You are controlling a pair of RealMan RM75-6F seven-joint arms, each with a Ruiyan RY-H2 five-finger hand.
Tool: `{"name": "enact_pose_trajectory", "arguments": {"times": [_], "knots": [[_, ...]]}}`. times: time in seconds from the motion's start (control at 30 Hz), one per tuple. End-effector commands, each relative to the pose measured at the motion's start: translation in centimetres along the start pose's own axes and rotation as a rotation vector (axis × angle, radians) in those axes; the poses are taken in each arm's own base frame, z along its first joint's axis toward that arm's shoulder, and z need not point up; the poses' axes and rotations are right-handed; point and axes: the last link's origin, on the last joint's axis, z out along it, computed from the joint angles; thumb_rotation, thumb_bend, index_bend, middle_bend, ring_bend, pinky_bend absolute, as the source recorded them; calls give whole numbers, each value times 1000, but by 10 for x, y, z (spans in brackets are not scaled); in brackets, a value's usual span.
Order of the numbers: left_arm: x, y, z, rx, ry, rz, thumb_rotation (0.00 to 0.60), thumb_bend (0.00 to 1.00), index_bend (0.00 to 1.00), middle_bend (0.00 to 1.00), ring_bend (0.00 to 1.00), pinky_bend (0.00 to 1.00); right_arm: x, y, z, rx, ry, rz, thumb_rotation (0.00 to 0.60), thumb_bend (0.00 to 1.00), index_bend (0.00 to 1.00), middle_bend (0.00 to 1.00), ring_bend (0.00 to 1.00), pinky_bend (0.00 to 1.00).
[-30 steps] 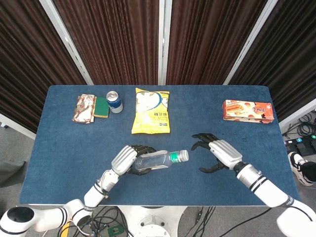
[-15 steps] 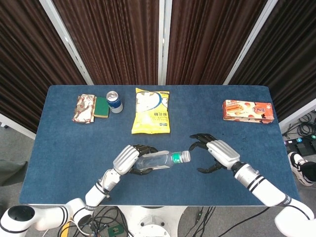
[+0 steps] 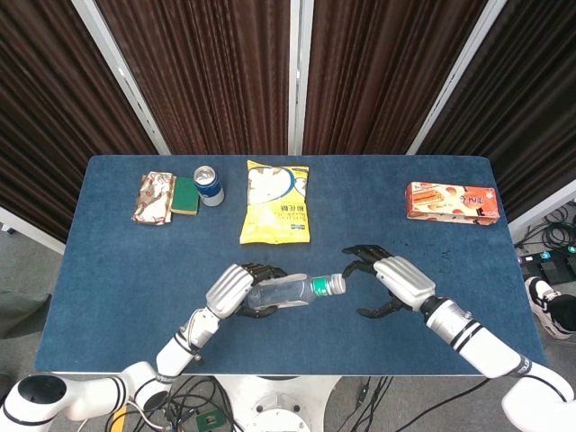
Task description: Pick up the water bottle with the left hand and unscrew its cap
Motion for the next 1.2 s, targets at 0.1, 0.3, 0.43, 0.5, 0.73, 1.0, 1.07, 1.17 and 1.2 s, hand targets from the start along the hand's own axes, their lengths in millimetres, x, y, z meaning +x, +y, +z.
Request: {"name": "enact_pose_trajectory", "arguments": {"times": [0.1,0.3,0.43,0.5,0.73,1.0,1.07,1.17,1.2], "knots": [[1,2,-1,-12,8,-6,600,350,484,488,448,520,2,5,2,-13,16,9,600,101,300,68,0,0],[2,5,1,-31,8,10,600,350,484,488,448,513,-2,5,7,-24,-14,5,600,101,274,60,0,0],[2,5,2,-27,7,12,600,350,484,488,448,512,-4,2,7,-12,-19,1,600,101,272,60,0,0],[2,5,2,-24,7,12,600,350,484,488,448,512,-3,0,6,-5,-18,-1,600,101,272,60,0,0],[0,5,2,-21,4,11,600,350,484,488,448,512,-2,-3,3,14,-6,-1,600,101,272,61,0,0],[-1,4,2,-19,-1,4,600,350,483,488,448,512,0,-7,-3,36,10,-14,600,101,272,61,0,0],[-1,5,1,-26,0,6,600,350,484,488,448,512,1,-6,-3,32,15,-17,600,101,272,61,0,0],[1,7,2,-37,7,11,600,350,484,488,448,512,0,0,-1,9,11,-15,600,101,272,61,0,0],[1,8,2,-39,9,11,600,350,484,488,448,512,-1,1,0,4,7,-15,600,101,272,61,0,0]]}}
